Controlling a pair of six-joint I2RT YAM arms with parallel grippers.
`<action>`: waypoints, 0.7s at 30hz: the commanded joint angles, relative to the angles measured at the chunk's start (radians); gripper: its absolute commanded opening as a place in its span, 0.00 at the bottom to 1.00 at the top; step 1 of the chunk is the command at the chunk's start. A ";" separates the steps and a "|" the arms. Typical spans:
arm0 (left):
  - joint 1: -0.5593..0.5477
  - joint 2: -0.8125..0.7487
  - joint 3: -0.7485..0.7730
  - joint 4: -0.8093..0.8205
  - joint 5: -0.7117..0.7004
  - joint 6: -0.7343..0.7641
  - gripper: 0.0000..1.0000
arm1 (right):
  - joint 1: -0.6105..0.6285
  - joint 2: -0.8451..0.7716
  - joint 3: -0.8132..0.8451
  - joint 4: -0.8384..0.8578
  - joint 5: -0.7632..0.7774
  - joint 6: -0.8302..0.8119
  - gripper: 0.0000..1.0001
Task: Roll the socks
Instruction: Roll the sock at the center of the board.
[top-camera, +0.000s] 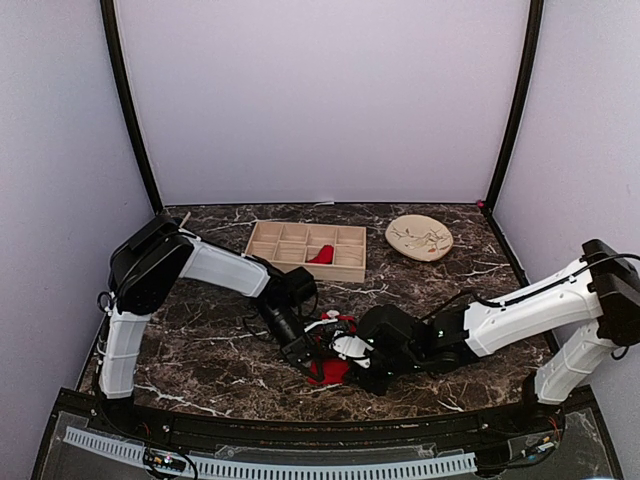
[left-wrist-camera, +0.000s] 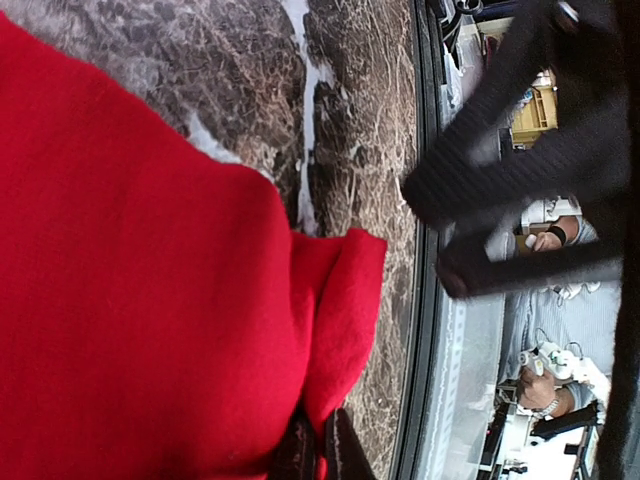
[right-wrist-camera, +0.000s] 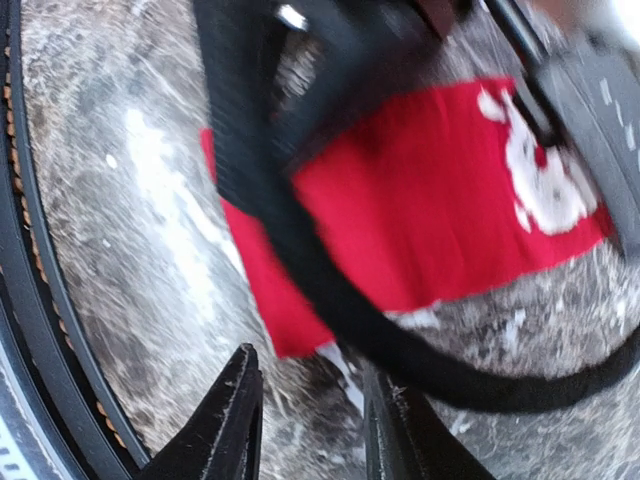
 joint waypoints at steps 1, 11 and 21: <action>0.008 0.029 0.016 -0.066 -0.028 0.025 0.00 | 0.043 0.026 0.047 0.010 0.072 -0.060 0.35; 0.024 0.075 0.066 -0.125 0.016 0.053 0.00 | 0.084 0.072 0.075 -0.012 0.111 -0.122 0.37; 0.028 0.091 0.078 -0.148 0.037 0.066 0.00 | 0.097 0.123 0.101 -0.009 0.129 -0.180 0.37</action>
